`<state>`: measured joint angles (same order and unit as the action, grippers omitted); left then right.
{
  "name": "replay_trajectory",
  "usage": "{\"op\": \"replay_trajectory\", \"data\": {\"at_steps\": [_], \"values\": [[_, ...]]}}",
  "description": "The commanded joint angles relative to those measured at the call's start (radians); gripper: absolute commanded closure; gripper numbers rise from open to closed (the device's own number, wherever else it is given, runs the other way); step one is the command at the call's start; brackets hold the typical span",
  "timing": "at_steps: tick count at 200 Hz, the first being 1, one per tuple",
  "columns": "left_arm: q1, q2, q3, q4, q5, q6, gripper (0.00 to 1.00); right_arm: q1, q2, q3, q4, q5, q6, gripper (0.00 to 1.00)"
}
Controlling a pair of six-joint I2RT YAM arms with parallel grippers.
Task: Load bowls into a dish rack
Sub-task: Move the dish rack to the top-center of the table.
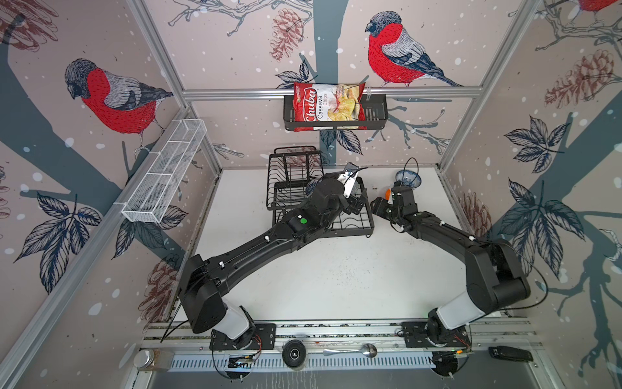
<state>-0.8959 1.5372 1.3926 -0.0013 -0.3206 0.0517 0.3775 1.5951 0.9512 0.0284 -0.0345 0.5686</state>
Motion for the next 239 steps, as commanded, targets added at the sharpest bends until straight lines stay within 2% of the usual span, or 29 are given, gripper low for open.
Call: {"op": "replay_trajectory", "data": {"at_steps": [1, 49, 75, 134, 150, 215, 239], "values": [[0.000, 0.021, 0.032, -0.081, 0.007, -0.028, 0.02, 0.019, 0.035, 0.024, -0.024, 0.040, -0.040, 0.40], [0.001, 0.001, 0.022, -0.094, 0.039, -0.073, 0.02, 0.045, 0.107, 0.059, -0.050, 0.082, -0.038, 0.51], [0.002, -0.006, 0.011, -0.098, 0.039, -0.081, 0.02, 0.053, 0.136, 0.066, -0.042, 0.082, -0.013, 0.60], [0.009, -0.022, -0.002, -0.102, 0.035, -0.090, 0.02, 0.091, 0.181, 0.094, -0.042, 0.127, 0.020, 0.75], [0.013, -0.033, -0.013, -0.100, 0.029, -0.093, 0.02, 0.101, 0.193, 0.105, -0.036, 0.130, 0.025, 0.83], [0.044, -0.079, -0.058, -0.094, 0.029, -0.114, 0.02, 0.135, 0.278, 0.228, -0.074, 0.164, 0.048, 0.94], [0.062, -0.097, -0.073, -0.091, 0.039, -0.130, 0.02, 0.144, 0.312, 0.277, -0.074, 0.154, 0.058, 0.94]]}}
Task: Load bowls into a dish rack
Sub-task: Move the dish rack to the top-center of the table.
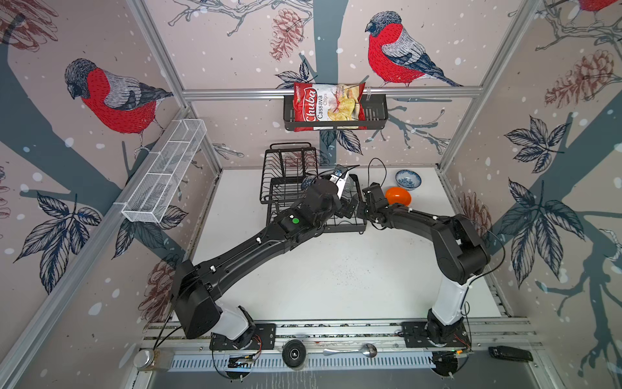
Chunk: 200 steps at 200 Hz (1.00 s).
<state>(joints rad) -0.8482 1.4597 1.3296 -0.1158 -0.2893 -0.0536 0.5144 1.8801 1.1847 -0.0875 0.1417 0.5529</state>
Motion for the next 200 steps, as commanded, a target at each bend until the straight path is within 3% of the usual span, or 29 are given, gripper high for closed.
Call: {"op": "replay_trajectory", "data": {"at_steps": [1, 41, 81, 153, 200], "values": [[0.016, -0.020, -0.010, 0.024, 0.009, -0.025, 0.02, 0.008, 0.029, 0.046, 0.042, -0.022, 0.073, 0.94], [0.036, -0.039, -0.034, 0.016, 0.009, -0.036, 0.02, 0.009, 0.080, 0.120, 0.004, -0.035, 0.052, 0.93], [0.038, -0.025, -0.041, 0.019, 0.047, -0.051, 0.02, 0.009, 0.055, 0.145, -0.021, -0.044, 0.039, 0.78], [0.032, 0.003, -0.017, 0.052, 0.082, -0.080, 0.02, -0.028, -0.139, 0.068, -0.086, 0.010, 0.000, 0.41], [-0.008, 0.086, 0.010, 0.092, 0.091, -0.100, 0.02, -0.183, -0.280, -0.047, -0.107, 0.013, -0.019, 0.13]]}}
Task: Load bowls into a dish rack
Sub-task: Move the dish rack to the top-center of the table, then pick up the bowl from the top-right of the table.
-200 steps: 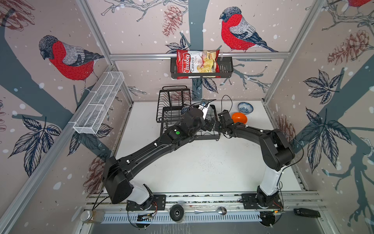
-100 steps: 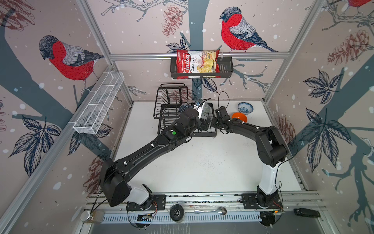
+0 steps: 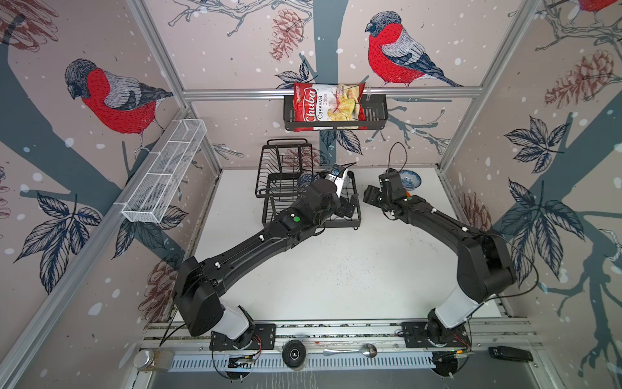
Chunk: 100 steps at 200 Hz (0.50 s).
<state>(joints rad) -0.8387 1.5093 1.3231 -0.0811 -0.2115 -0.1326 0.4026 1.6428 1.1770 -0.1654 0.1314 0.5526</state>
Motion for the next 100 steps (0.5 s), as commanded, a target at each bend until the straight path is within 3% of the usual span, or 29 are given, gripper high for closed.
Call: {"op": "replay_trajectory", "data": {"at_steps": [1, 66, 100], "values": [[-0.018, 0.038, 0.017, 0.059, 0.012, -0.021, 0.02, -0.077, -0.044, -0.041, -0.031, 0.022, -0.019, 0.13], [-0.042, 0.170, 0.098, 0.080, 0.064, -0.070, 0.02, -0.324, -0.015, -0.102, -0.001, -0.113, -0.005, 0.09], [-0.045, 0.211, 0.112, 0.099, 0.067, -0.083, 0.02, -0.391, 0.070, -0.079, 0.035, -0.187, 0.013, 0.17]]}}
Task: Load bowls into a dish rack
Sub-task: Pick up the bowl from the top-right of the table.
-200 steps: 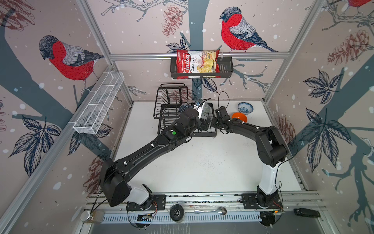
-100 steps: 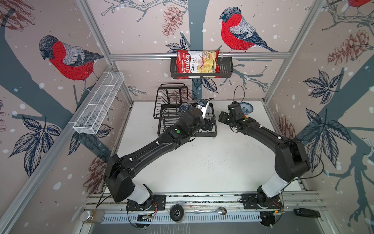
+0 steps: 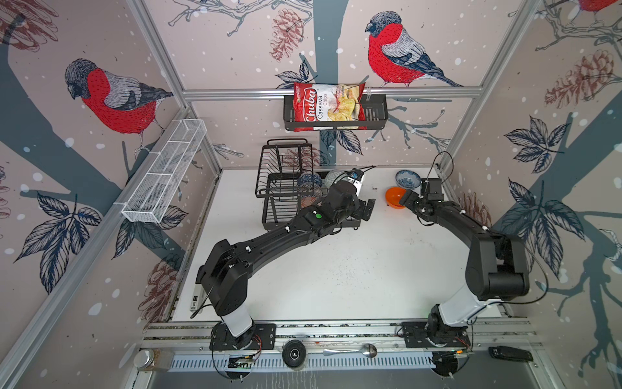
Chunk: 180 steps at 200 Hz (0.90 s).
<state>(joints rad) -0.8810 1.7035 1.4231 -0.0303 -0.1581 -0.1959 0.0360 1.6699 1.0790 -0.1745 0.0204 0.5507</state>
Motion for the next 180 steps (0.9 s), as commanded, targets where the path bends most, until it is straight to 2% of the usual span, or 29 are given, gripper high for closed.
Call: {"op": "replay_trajectory", "data": {"at_steps": [1, 80, 124, 180], "values": [[-0.003, 0.018, 0.012, 0.048, 0.014, -0.021, 0.02, -0.026, 0.046, 0.019, 0.044, -0.077, 0.014, 0.17], [-0.001, 0.049, -0.005, 0.060, 0.026, -0.026, 0.02, -0.051, 0.217, 0.126, 0.059, -0.091, 0.014, 0.38], [-0.001, 0.043, -0.049, 0.078, 0.034, -0.057, 0.02, -0.048, 0.271, 0.130, 0.080, -0.086, 0.016, 0.60], [-0.003, 0.022, -0.124, 0.086, 0.053, -0.187, 0.02, -0.014, 0.176, 0.039, 0.113, -0.095, 0.023, 0.87]]}}
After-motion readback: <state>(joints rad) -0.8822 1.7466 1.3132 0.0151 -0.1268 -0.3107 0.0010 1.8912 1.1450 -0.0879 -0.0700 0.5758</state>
